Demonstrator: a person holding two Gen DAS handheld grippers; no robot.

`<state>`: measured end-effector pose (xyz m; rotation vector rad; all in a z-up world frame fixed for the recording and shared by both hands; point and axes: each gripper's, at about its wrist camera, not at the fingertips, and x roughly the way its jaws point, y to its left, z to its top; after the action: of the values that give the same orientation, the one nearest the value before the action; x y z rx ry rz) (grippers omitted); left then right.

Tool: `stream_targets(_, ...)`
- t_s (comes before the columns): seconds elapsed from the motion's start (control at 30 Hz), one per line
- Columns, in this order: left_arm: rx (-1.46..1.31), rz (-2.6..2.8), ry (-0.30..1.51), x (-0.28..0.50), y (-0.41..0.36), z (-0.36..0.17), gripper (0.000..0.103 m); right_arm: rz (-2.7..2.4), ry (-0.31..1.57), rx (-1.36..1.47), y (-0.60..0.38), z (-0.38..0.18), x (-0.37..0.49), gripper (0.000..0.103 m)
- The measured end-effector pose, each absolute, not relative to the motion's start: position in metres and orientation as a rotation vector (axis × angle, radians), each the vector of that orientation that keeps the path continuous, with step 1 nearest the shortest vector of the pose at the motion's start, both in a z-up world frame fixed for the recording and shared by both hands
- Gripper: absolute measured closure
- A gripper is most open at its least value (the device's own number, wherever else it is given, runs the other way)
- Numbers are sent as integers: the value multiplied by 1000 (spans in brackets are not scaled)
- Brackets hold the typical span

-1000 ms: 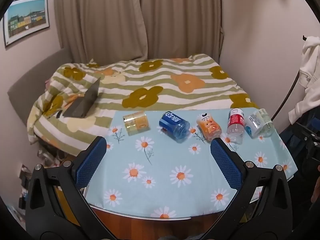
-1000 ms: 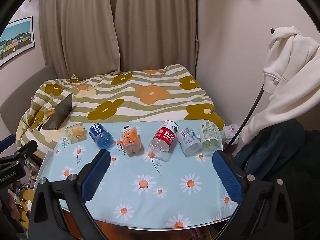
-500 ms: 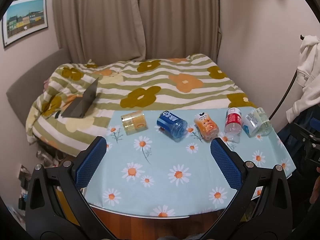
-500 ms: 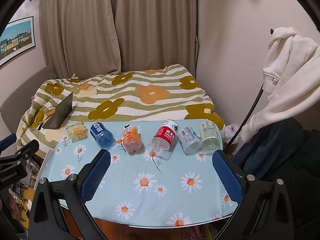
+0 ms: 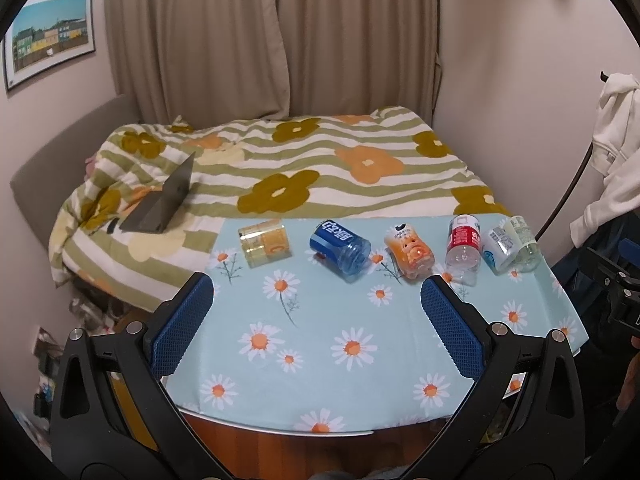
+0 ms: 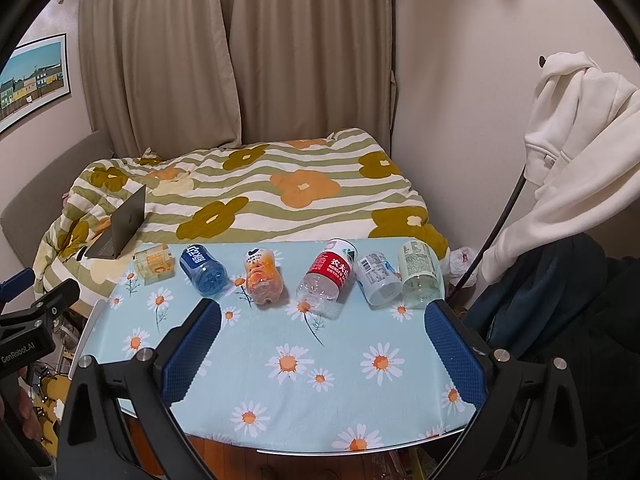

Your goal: Flip cup upright

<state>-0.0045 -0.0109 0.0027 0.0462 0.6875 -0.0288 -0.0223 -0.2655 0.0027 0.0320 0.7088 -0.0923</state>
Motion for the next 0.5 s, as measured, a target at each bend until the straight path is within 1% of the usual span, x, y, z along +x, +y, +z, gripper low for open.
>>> stream_targets(0.5,45,-29,688,-4,-10,3,0,-91,707,34,-265,3,-23,1)
